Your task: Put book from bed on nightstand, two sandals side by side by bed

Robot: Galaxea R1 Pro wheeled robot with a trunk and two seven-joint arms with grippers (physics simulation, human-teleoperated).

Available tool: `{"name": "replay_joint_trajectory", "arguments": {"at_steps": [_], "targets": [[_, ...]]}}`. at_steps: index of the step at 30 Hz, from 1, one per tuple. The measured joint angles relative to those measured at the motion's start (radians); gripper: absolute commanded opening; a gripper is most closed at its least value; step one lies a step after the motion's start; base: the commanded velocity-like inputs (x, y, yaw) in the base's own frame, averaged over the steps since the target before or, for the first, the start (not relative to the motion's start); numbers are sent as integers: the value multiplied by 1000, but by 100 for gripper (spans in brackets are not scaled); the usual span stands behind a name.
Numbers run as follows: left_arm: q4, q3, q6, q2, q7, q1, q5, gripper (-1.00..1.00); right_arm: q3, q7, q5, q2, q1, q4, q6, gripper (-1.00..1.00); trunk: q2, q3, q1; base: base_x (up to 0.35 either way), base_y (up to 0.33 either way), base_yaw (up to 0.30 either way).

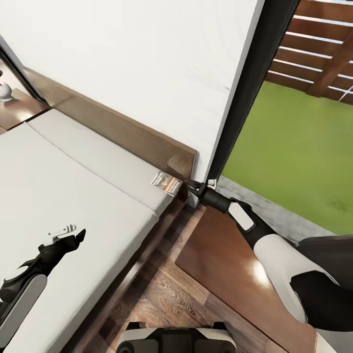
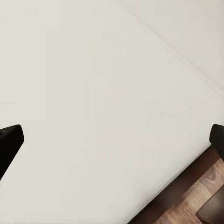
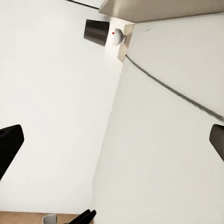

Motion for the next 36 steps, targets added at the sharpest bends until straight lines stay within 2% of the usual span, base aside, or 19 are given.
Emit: {"name": "replay_joint_trajectory", "arguments": {"at_steps": [11,36], "targets": [[0,1,0,0,0,0,0,100,0,-1,-1,0,0,0,0,100,0,0,0,-1,126,0],[0,3,0,0,0,0,0,100,0,-1,-3,0,0,0,0,100,0,0,0,0,4,0]]}}
